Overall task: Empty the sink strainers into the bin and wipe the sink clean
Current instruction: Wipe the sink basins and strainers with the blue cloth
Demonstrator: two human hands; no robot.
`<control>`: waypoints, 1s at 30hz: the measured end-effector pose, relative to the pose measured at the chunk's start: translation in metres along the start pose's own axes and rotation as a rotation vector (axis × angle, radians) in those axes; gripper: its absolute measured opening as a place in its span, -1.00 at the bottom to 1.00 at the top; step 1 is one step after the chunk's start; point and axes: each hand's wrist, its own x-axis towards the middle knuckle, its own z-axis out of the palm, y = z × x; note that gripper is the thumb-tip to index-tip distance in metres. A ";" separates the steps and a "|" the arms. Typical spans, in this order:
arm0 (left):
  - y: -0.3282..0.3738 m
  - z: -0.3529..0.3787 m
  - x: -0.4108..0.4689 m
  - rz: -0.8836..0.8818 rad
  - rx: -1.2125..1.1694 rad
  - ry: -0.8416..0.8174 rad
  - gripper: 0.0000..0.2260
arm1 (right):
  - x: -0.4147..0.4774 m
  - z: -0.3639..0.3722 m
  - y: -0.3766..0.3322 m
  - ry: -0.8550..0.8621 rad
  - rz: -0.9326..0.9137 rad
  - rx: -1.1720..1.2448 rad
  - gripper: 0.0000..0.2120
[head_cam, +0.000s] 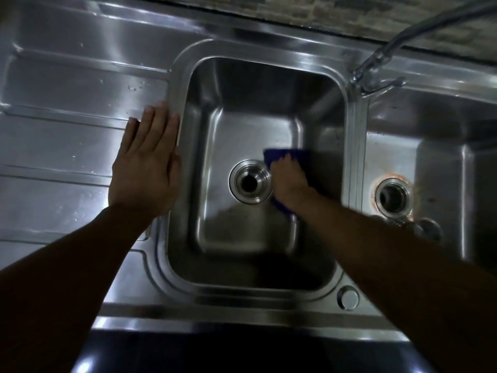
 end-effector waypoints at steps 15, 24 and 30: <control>0.002 0.004 0.001 0.002 0.020 0.044 -0.48 | -0.087 0.070 -0.035 -0.183 -0.436 -0.178 -0.50; 0.000 0.004 0.001 0.002 0.018 0.017 -0.48 | 0.017 0.023 -0.067 0.123 -0.576 -0.234 -0.50; -0.004 0.008 -0.001 0.001 0.002 0.010 -0.47 | 0.060 -0.016 0.014 0.128 -0.068 -0.181 -0.47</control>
